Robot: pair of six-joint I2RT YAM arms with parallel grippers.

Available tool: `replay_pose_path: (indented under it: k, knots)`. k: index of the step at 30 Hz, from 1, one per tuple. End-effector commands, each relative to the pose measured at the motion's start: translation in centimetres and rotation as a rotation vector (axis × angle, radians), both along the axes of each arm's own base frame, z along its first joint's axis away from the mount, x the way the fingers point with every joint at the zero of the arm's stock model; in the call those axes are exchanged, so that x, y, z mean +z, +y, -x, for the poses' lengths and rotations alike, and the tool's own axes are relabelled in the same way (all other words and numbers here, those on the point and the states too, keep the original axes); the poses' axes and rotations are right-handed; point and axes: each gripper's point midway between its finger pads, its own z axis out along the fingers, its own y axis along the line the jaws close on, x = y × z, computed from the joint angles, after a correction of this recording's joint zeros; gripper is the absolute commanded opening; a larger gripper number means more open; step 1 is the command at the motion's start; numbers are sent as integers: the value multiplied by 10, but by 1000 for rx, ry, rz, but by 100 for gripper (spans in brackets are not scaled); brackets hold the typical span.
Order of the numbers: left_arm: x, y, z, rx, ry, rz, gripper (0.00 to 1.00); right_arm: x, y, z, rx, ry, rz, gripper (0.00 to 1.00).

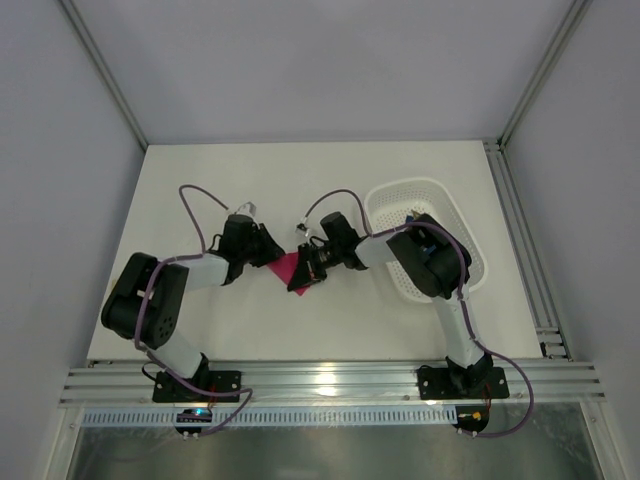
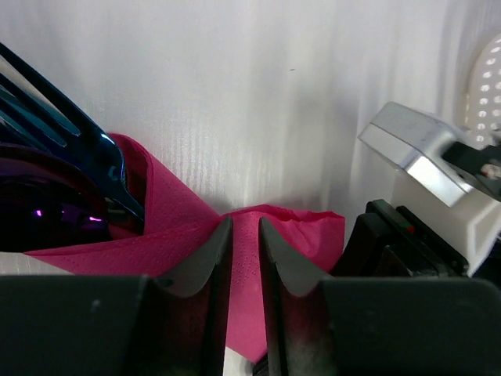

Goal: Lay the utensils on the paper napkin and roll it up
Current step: Roll the napkin at the center of the board.

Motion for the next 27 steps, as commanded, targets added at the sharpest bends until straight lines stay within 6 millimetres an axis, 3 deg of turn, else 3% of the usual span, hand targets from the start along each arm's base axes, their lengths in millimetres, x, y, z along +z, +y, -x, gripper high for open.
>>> replay_pose_path:
  k: [1, 9, 13, 20, 21, 23, 24, 26, 27]
  knots:
    - [38, -5, -12, -27, -159, 32, 22, -34, -14, 7, -73, 44, 127, 4]
    - [84, -7, -6, 26, -289, 180, 21, -30, -10, 4, -147, 60, 115, 4]
    - [92, -14, 0, 12, -317, 273, 0, -23, -3, 3, -165, 56, 88, 4]
    - [81, -27, 8, -3, -317, 441, 0, -21, 1, 6, -210, 93, 73, 4]
    - [69, -27, 9, -5, -293, 455, 0, -22, 2, 6, -214, 93, 75, 4]
    - [79, -29, 7, -5, -343, 528, 0, -22, 3, 8, -211, 97, 75, 4]
    - [64, -27, 5, 6, -317, 538, 0, -22, 3, 9, -209, 100, 75, 4]
    - [74, -27, 1, 4, -373, 601, 0, -22, 3, 9, -208, 97, 74, 4]
    - [59, -28, 2, 7, -338, 609, 0, -24, 2, 10, -207, 104, 83, 4]
